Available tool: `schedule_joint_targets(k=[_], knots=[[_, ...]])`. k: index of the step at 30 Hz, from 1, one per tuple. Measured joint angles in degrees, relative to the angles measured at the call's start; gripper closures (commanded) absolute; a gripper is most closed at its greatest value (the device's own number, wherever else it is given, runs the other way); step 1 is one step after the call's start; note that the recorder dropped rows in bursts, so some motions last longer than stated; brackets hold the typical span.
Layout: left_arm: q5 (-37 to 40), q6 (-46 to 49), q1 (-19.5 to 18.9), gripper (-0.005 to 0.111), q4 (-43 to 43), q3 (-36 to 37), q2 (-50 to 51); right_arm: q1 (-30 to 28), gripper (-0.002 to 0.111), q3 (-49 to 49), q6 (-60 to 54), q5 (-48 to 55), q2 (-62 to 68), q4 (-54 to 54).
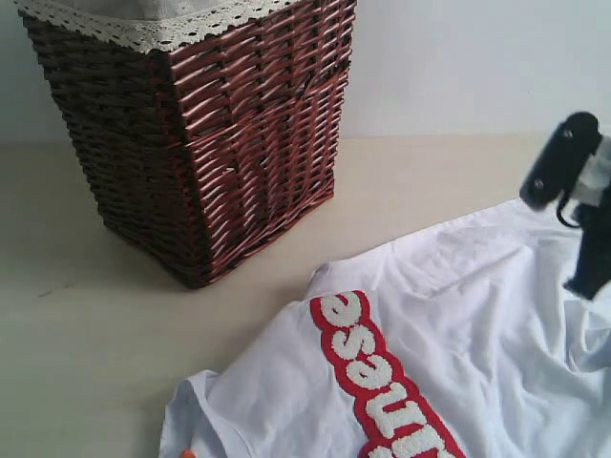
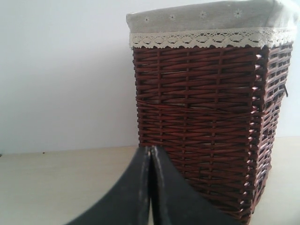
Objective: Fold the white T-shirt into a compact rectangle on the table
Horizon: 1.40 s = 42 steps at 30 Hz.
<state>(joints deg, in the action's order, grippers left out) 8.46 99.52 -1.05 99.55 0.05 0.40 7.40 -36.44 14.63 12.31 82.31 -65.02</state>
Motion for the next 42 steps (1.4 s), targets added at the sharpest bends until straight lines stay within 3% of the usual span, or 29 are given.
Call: schedule_joint_targets(k=[5,9,13,16,19,25,33,42], knots=[[0.00,0.00,0.00,0.107,0.00,0.00,0.00,0.00,0.108,12.78,-7.05,0.11,-13.44,14.45],[0.00,0.00,0.00,0.107,0.00,0.00,0.00,0.00,0.108,18.45,-7.89,2.76,-23.82,18.13],[0.00,0.00,0.00,0.107,0.00,0.00,0.00,0.00,0.108,21.39,-12.80,16.36,-30.30,25.33],[0.00,0.00,0.00,0.107,0.00,0.00,0.00,-0.06,0.108,22.78,-27.46,27.80,-31.56,34.65],[0.00,0.00,0.00,0.107,0.00,0.00,0.00,-0.06,0.108,22.96,-36.59,32.00,-31.57,39.25],[0.00,0.00,0.00,0.107,0.00,0.00,0.00,-0.06,0.108,22.96,-40.71,33.70,-23.73,40.32],[0.00,0.00,0.00,0.107,0.00,0.00,0.00,-0.06,0.108,22.86,-39.84,27.64,-4.84,39.87],[0.00,0.00,0.00,0.107,0.00,0.00,0.00,-0.06,0.108,22.63,-22.52,21.51,-1.44,25.65]])
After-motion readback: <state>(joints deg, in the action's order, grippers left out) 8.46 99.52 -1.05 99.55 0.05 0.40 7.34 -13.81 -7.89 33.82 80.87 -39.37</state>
